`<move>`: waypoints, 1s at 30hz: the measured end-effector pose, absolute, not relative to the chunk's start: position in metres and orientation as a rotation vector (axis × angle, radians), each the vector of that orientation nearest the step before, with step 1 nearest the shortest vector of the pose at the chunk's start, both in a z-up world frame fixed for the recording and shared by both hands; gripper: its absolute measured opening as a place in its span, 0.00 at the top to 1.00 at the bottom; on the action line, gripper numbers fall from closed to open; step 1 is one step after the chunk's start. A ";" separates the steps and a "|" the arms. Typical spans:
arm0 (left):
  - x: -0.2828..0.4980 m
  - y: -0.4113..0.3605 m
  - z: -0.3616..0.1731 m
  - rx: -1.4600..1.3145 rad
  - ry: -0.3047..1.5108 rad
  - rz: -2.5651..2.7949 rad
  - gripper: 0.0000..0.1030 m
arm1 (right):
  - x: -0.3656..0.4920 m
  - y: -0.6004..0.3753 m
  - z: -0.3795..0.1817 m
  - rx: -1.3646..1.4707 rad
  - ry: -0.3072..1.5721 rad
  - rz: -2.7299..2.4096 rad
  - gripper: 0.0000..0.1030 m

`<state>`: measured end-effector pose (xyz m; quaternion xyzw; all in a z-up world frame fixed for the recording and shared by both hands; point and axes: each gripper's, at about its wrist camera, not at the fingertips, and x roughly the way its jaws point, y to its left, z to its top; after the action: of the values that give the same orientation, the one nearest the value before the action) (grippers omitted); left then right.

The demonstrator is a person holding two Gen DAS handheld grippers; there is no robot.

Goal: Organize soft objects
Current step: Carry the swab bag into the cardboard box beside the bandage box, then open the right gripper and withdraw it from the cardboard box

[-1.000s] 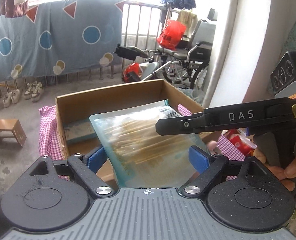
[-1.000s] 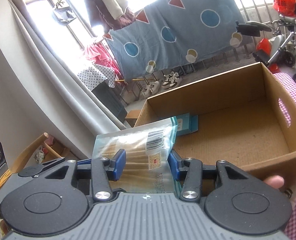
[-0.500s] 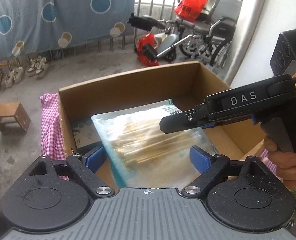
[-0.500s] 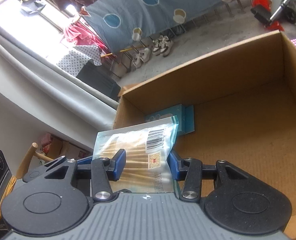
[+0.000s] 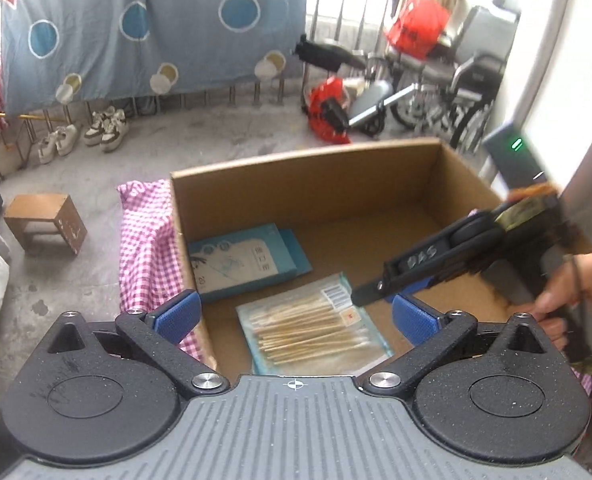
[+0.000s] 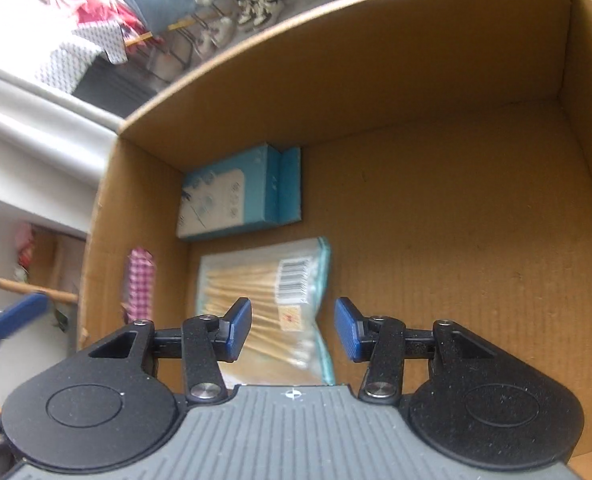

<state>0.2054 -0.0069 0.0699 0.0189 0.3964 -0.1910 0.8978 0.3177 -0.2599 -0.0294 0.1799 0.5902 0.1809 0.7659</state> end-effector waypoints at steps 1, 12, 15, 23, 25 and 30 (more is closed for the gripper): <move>0.200 0.000 0.074 0.016 0.804 -0.397 0.00 | 0.319 -0.258 -0.032 0.362 1.307 0.391 0.51; 0.140 0.053 0.064 -0.115 0.771 -0.361 0.00 | 0.323 -0.204 -0.050 0.037 1.434 0.436 0.54; 0.130 0.062 0.055 -0.167 0.789 -0.367 0.00 | 0.325 -0.190 -0.049 -0.017 1.444 0.419 0.54; 0.119 0.083 0.044 -0.242 0.796 -0.366 0.00 | 0.328 -0.165 -0.046 -0.058 1.423 0.362 0.56; 0.120 0.087 0.042 -0.255 0.801 -0.363 0.00 | 0.330 -0.160 -0.044 -0.050 1.417 0.355 0.57; 0.118 0.094 0.037 -0.274 0.803 -0.359 0.00 | 0.335 -0.152 -0.042 -0.039 1.402 0.365 0.57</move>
<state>0.1180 0.0938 0.0366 -0.1323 0.3872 -0.1734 0.8958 0.3351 -0.1522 -0.0416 -0.0179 0.6413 0.1671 0.7487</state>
